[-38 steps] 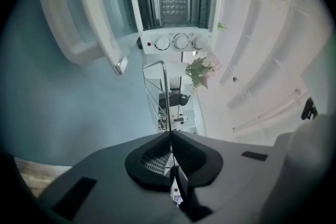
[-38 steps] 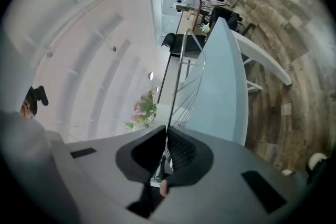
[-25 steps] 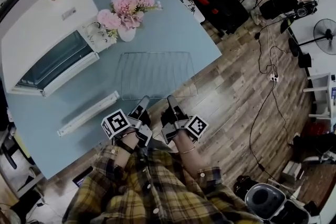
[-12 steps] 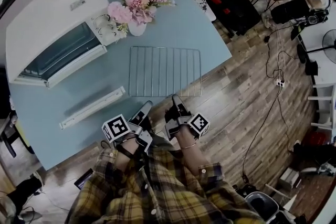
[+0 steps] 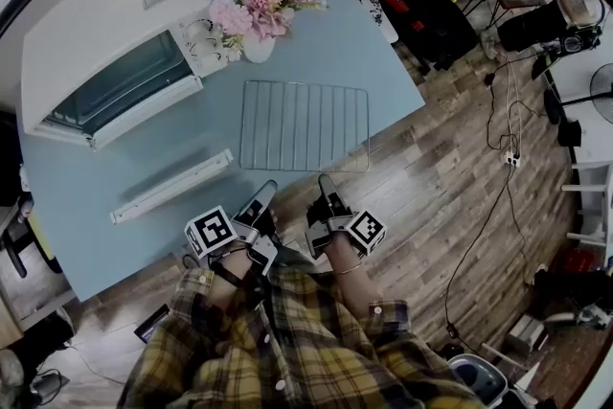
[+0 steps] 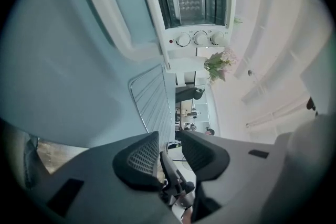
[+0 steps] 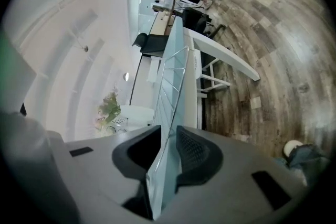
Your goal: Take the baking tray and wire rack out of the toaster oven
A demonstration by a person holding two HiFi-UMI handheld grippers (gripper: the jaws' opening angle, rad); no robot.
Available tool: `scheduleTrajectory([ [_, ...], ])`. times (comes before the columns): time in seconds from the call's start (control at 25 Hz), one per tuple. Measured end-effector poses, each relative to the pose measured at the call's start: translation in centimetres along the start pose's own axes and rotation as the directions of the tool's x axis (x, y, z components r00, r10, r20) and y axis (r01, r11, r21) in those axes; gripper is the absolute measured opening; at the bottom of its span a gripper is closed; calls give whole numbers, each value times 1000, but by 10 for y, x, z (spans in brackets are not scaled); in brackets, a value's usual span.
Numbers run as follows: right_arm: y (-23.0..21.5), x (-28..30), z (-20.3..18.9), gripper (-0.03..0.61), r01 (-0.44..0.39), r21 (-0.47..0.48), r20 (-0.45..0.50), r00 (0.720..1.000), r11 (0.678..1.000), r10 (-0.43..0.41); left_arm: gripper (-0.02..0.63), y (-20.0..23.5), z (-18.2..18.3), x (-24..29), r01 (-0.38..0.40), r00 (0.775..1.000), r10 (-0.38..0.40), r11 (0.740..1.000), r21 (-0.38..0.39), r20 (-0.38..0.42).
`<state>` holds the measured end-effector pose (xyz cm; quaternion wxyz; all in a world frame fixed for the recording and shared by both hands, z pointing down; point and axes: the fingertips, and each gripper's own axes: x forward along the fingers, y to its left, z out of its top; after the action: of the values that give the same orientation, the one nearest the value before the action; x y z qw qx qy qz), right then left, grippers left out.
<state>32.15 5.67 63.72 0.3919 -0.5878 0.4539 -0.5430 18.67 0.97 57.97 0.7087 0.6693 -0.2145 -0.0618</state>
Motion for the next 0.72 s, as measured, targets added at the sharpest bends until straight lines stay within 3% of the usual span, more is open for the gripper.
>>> scheduleTrajectory([
  [0.12, 11, -10, 2, 76, -15, -63, -9, 1000, 998, 15, 123, -8, -1, -4, 16, 1000, -16, 999, 35, 5],
  [0.24, 33, -18, 3, 77, -63, -94, -4, 998, 994, 63, 123, -27, 0, -6, 94, 995, -95, 995, 23, 29],
  [0.4, 77, -23, -10, 77, -142, -248, -56, 990, 958, 132, 123, -39, 11, -22, 93, 994, -101, 987, 131, 52],
  [0.56, 129, -17, -29, 77, -225, -455, -131, 974, 862, 185, 123, -58, 31, -45, 108, 984, -132, 976, 191, 121],
  [0.72, 179, 5, -65, 77, -332, -616, -246, 943, 715, 226, 123, -78, 67, -77, 109, 962, -179, 944, 311, 207],
])
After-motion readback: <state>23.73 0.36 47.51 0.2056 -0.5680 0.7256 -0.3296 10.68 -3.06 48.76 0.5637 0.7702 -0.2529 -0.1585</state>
